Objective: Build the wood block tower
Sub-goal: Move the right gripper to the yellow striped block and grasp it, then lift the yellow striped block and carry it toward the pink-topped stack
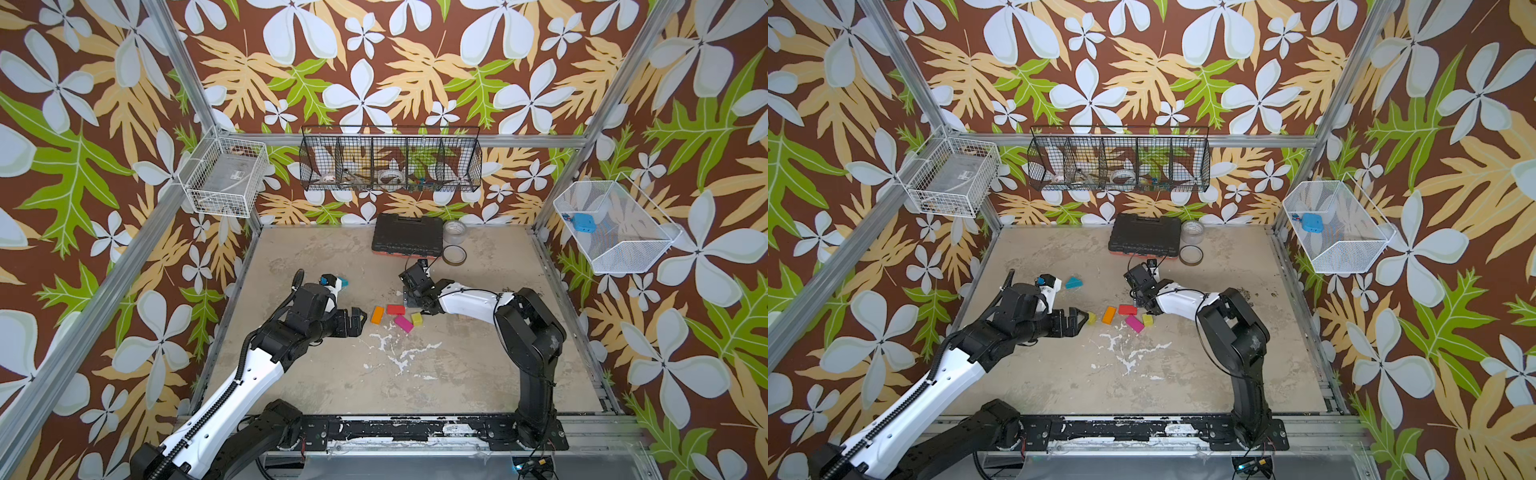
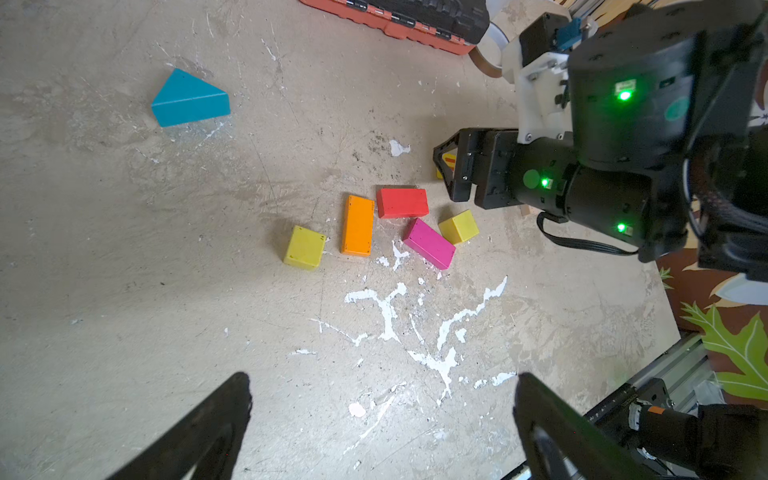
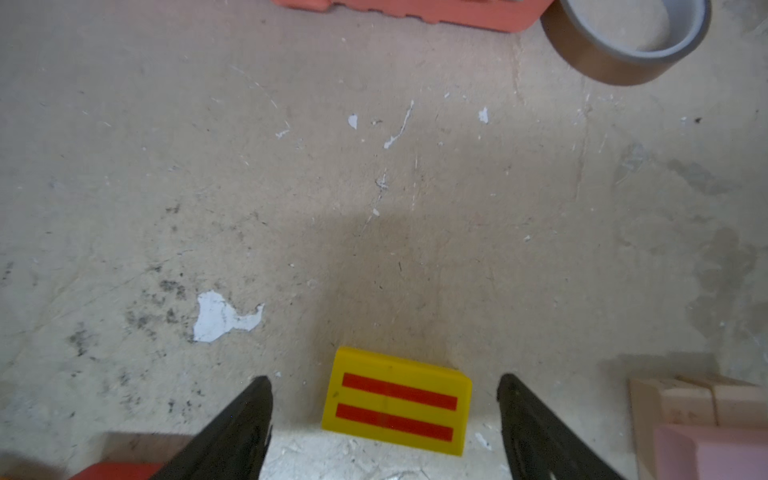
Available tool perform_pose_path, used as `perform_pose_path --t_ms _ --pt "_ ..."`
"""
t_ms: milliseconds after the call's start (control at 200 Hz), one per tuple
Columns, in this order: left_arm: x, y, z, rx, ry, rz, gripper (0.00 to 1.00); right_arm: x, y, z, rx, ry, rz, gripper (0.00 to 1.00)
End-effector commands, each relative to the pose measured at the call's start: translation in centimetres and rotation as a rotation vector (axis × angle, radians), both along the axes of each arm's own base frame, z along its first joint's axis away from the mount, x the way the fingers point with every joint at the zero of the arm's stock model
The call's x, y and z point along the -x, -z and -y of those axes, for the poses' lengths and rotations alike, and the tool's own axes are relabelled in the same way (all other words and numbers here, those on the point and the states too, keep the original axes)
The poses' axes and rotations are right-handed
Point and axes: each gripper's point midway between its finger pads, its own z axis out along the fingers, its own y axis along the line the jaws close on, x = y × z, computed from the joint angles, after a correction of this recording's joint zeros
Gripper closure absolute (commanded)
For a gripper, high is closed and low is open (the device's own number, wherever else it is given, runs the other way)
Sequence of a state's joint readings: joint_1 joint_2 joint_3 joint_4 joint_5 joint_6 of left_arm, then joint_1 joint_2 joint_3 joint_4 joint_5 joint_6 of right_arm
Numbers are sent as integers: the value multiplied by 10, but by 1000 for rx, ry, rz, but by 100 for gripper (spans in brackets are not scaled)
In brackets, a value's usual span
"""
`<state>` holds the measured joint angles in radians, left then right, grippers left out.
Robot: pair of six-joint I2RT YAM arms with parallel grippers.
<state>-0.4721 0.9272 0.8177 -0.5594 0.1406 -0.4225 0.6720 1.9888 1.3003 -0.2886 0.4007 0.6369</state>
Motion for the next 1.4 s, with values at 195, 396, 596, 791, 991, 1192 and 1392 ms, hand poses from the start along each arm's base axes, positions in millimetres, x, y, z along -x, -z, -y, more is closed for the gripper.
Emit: perform_pose_path --t_ms 195,396,596,791,991,1192,1392 --pt "-1 -2 3 13 6 8 0 -9 4 6 50 7 17 19" --pt "-1 -2 3 13 9 9 0 -7 13 3 52 2 -26 30" --pt "-1 -2 2 11 4 8 0 0 28 1 28 16 -69 30" --pt "-1 -3 2 11 3 10 0 5 29 4 14 29 -73 32" --pt "-1 -3 2 13 3 13 0 12 26 9 -6 42 -67 26" --pt "-1 -4 1 13 2 15 0 14 31 8 -12 39 -81 26" --pt "-1 -4 1 12 0 15 0 20 35 6 -40 29 -94 32"
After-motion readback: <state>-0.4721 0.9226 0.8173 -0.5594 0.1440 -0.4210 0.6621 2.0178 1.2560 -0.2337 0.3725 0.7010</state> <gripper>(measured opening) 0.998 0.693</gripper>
